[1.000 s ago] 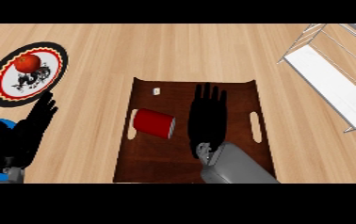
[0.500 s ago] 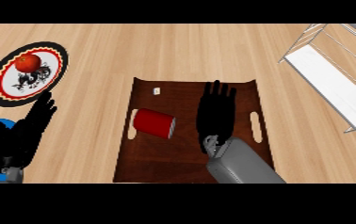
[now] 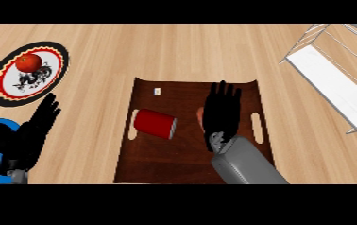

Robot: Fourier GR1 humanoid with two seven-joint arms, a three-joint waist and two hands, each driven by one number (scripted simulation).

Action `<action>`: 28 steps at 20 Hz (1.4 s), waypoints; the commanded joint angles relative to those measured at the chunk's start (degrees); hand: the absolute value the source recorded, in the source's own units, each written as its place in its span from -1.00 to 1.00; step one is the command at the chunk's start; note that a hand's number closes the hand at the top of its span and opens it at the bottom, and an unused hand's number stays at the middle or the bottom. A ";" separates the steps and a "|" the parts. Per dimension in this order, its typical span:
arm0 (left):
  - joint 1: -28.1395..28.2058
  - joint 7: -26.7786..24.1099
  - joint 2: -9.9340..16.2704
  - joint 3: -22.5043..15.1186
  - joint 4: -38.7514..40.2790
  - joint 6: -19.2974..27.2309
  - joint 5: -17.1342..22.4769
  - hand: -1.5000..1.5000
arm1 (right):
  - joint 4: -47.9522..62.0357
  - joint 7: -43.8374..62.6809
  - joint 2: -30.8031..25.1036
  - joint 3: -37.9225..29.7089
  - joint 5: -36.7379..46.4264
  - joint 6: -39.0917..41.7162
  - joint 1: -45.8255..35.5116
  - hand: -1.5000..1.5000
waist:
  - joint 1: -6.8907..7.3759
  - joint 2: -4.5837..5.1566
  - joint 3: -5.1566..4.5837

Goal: Pick the sweet potato from the tray and place it in the tiered shelf

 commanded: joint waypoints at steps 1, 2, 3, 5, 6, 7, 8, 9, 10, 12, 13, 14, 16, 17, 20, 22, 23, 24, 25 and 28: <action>-0.21 0.92 -1.47 -0.04 -0.90 1.07 -1.66 0.00 | 3.31 4.65 0.90 -0.60 2.09 -1.36 1.39 -1.00 | -0.01 0.04 0.01; -2.40 2.12 0.58 2.44 2.43 -1.67 0.67 0.00 | 2.64 6.36 0.90 0.07 0.45 -0.64 1.82 -1.00 | -0.09 0.07 0.00; -0.78 -0.25 -1.05 0.71 1.43 -0.09 -1.87 0.00 | -1.29 7.30 0.90 0.72 1.04 1.31 5.12 1.00 | -0.32 -0.03 -0.01; -1.46 1.03 -0.73 2.40 0.93 -2.25 -0.25 0.00 | 2.55 1.34 0.79 -2.81 2.94 -2.76 4.43 1.00 | -0.15 0.04 0.01; 0.84 0.93 -0.02 2.77 -1.47 -2.65 -0.95 0.00 | 1.43 1.56 0.92 -1.83 2.15 -2.78 5.80 1.00 | -0.02 0.00 0.01; -2.17 0.77 1.30 4.21 2.06 -4.72 0.06 0.00 | 5.51 5.12 0.92 -0.43 -1.53 -1.91 0.02 1.00 | 0.24 0.10 0.00; 2.84 2.19 -3.34 0.11 -4.44 0.19 -2.70 0.00 | 5.46 -0.35 0.92 -1.03 3.43 -2.69 4.29 1.00 | 0.17 0.00 0.02; -1.23 -0.20 -1.69 3.13 2.05 -2.32 -2.28 0.00 | 6.64 1.81 0.93 -1.86 0.99 -0.75 -1.33 1.00 | 0.11 0.08 0.00; 0.34 -0.36 -1.80 3.02 0.71 -3.06 -2.62 0.00 | 4.62 -1.85 0.22 -3.53 3.45 0.83 1.57 1.00 | -0.07 0.03 0.00; 0.80 2.32 0.65 5.24 -2.84 -5.18 -0.64 0.00 | 3.34 -1.64 0.92 -2.79 4.81 2.45 1.39 1.00 | 0.03 -0.02 0.01; -3.75 3.15 -1.91 3.45 2.01 -2.61 -3.01 0.00 | 4.46 -0.12 0.92 -0.67 5.46 -0.89 2.29 1.00 | -0.20 0.05 0.00; -1.93 -0.49 -0.52 5.19 3.38 -6.23 -1.54 0.00 | -0.96 -0.07 0.93 1.20 8.06 -0.57 6.12 1.00 | -0.37 -0.03 -0.01; 0.96 1.73 -2.02 4.67 -2.15 -4.14 -2.15 0.00 | 0.29 -1.89 0.60 -1.45 9.06 2.02 1.50 1.00 | 0.02 -0.03 0.00; -0.98 1.53 -2.97 4.42 0.57 -3.81 -2.57 0.00 | 1.75 -2.13 0.71 -0.47 11.16 -1.68 2.35 1.00 | -0.10 0.02 0.00; -3.89 2.16 -2.92 4.60 2.75 -3.68 -4.32 0.00 | -6.29 -2.35 0.34 1.94 12.19 0.06 4.31 1.00 | -0.49 -0.03 -0.01; -2.30 0.72 -1.12 6.43 2.32 -6.13 -3.10 0.00 | -4.95 0.73 0.91 1.98 9.59 1.72 -2.00 1.00 | 0.03 0.02 -0.02; -2.03 0.72 -1.55 6.76 2.86 -6.19 -2.95 0.00 | -4.68 2.13 0.91 3.00 8.61 0.16 -2.76 1.00 | 0.14 0.03 -0.01; -0.19 0.76 -2.45 6.11 1.00 -5.35 -2.97 0.00 | -8.57 1.69 0.91 -0.58 11.86 -1.51 2.20 1.00 | -0.31 -0.10 0.00; 0.26 -0.67 -4.36 4.60 1.12 -3.58 -4.40 0.00 | -8.54 0.76 0.04 -7.77 9.97 -0.87 -1.30 1.00 | -0.56 -0.09 -0.01; 0.34 0.40 -2.85 5.70 0.48 -4.44 -3.35 0.00 | -6.30 0.44 -3.53 -21.74 7.96 -9.72 -2.51 1.00 | -0.64 0.29 0.11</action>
